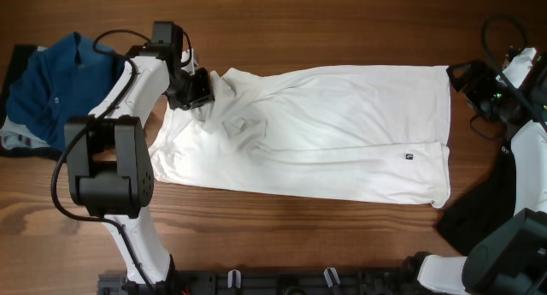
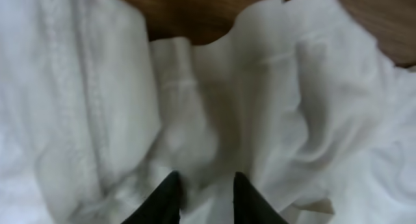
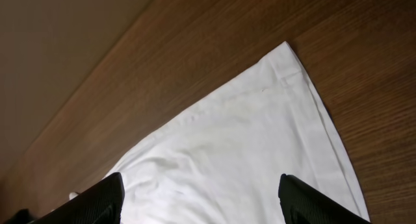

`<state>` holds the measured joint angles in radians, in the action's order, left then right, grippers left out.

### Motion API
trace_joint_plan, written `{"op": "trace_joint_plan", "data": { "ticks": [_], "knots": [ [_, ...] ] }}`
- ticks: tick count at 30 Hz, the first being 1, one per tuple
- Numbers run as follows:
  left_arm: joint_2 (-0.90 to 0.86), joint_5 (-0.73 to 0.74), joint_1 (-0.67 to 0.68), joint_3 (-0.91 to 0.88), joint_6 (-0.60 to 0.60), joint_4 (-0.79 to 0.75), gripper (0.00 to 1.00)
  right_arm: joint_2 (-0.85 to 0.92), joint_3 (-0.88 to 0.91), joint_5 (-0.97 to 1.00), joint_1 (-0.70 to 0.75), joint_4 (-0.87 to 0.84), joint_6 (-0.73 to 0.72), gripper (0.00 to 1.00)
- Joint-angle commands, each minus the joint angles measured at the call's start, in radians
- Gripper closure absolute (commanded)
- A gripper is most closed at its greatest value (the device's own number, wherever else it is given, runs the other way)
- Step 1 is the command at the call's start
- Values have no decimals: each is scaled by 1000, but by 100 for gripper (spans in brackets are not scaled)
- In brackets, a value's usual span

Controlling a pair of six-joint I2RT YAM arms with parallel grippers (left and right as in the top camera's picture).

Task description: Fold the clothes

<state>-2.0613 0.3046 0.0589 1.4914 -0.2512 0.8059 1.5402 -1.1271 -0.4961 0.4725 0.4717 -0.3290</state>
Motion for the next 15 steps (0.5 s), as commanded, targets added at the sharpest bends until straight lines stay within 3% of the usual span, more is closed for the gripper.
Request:
{"op": "trace_joint_plan", "data": {
  "ticks": [1,6,7,9,10,15],
  "knots": [
    [-5,122,2,-7,-4,-38,82,15,4,6,-4,1,-12,23],
    [-5,117,2,-7,2,-35,90,15,4,6,-4,1,-12,24],
    [-5,105,3,-7,7,-31,88,15,4,6,-4,1,-13,24],
    [-5,58,6,-8,8,-17,69,15,4,6,-4,1,-14,24],
    [-6,26,9,-10,8,-13,69,15,4,6,-4,1,-13,24],
    [-10,0,25,-26,7,-21,96,15,4,6,-4,-1,-14,24]
  ]
}}
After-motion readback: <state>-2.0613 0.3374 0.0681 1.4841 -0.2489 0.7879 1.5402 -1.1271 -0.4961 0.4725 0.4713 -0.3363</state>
